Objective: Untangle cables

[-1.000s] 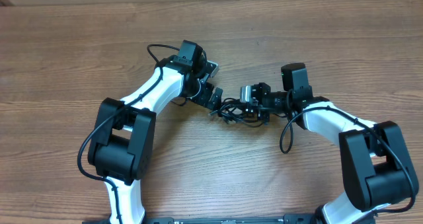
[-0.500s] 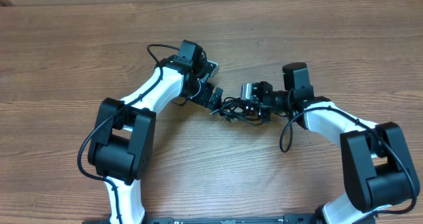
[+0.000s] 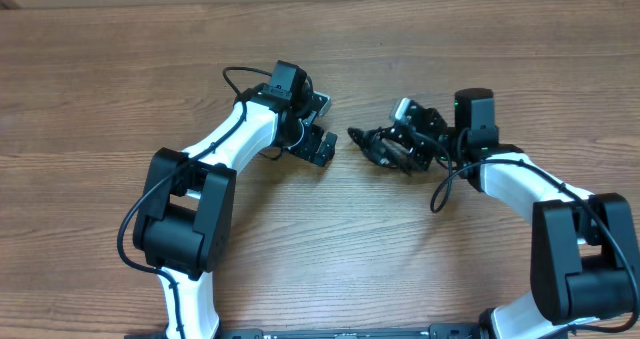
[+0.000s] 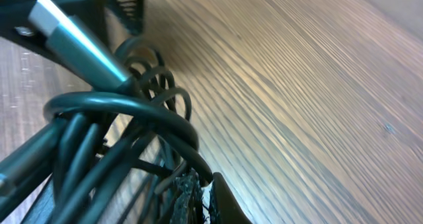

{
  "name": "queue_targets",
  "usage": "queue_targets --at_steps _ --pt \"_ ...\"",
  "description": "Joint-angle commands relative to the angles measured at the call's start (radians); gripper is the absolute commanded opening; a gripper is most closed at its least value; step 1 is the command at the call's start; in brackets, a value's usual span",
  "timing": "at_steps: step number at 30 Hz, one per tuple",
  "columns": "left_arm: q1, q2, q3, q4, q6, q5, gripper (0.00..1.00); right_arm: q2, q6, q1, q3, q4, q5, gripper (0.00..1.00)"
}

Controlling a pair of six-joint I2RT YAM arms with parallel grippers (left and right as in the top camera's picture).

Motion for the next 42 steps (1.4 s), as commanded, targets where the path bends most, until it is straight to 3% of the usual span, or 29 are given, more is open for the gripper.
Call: queue_targets --at_steps 1,19,26,33,42 --pt "-0.007 0.248 -0.130 -0.025 -0.012 -0.048 1.00 -0.029 0.046 -0.001 0.024 0.006 0.041 0.04" --pt "-0.006 0.248 -0.130 -0.025 -0.012 -0.048 0.99 -0.029 0.057 -0.001 0.024 -0.090 0.329 0.04" --pt "-0.006 0.248 -0.130 -0.025 -0.012 -0.048 1.00 -0.029 0.058 -0.001 0.024 -0.058 0.220 0.04" --pt "-0.007 0.248 -0.130 -0.026 -0.016 -0.046 1.00 -0.029 0.061 -0.001 0.024 0.003 -0.032 0.04" --pt "-0.005 0.248 -0.130 -0.038 -0.015 -0.068 1.00 -0.029 0.060 0.001 0.024 -0.044 -0.113 0.39"
